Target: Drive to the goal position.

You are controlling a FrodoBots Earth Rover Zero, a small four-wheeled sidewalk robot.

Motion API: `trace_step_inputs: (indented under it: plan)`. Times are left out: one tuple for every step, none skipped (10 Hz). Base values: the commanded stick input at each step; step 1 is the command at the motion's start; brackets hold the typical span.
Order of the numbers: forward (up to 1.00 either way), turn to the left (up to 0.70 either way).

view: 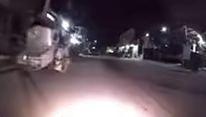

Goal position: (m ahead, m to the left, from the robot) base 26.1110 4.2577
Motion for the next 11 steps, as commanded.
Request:
trace_step_inputs:
  plan:
    - [0.85,-0.11]
    - [0.85,-0.04]
    - [0.85,0.00]
    - [0.85,0.00]
    - [0.85,0.00]
    - [0.85,0.00]
    - [0.85,0.00]
    - [0.85,0.00]
    - [0.85,0.00]
    - [0.85,0.00]
    - [0.85,0.00]
